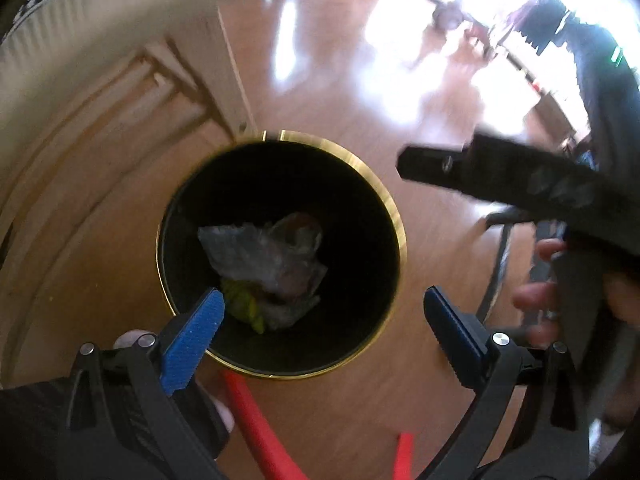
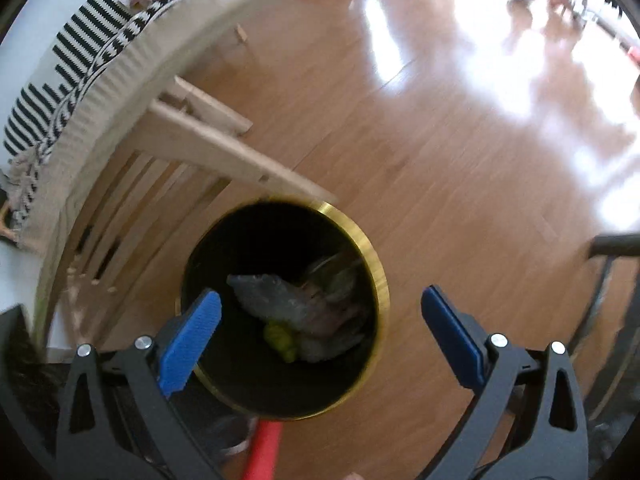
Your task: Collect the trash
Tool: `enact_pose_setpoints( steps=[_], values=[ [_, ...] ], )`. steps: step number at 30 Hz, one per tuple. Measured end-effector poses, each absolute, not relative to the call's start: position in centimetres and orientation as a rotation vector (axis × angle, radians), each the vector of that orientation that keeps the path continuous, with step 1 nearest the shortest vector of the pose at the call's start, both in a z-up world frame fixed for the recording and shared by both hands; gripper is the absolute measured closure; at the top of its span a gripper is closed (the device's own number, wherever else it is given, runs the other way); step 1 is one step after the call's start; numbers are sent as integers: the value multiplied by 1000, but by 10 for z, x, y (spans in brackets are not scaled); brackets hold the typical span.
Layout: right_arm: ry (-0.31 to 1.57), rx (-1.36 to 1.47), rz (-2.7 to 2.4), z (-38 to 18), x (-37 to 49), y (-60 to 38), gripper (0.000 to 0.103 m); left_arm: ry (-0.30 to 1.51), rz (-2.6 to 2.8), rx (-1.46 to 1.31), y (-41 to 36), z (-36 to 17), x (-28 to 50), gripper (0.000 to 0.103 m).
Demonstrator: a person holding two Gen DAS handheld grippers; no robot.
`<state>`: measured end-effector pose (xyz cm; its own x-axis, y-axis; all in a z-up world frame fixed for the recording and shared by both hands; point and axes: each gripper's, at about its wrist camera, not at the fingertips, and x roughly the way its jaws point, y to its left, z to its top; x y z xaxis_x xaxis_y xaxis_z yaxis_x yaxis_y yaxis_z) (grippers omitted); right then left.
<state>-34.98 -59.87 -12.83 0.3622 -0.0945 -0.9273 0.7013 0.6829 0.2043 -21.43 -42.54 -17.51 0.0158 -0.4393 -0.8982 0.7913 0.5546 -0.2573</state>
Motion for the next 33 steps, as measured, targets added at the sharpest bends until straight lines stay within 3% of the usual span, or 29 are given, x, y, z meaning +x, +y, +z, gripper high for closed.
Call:
enact_pose_setpoints(
  steps=[7,14,18,23,29,33],
  values=[
    [858,518,-655,-49,-345,-606,6,939,-972,132,-369,-46,-166,6],
    [646,376,-422,22,-234,-544,6,652,-558,120,-251,47,-79,6],
    [610,377,-246,42,-142,-499,6,625,-346,143,-179,53,-40,6],
    [709,338,-132,34,-33,-421,6,659,-157,86,-110,31,3,6],
    [716,209,-116,-2,1,-329,6,658,-64,17,-71,-3,29,6],
    [810,156,-101,-20,17,-311,6,750,-112,-34,-66,-23,45,6]
  ],
)
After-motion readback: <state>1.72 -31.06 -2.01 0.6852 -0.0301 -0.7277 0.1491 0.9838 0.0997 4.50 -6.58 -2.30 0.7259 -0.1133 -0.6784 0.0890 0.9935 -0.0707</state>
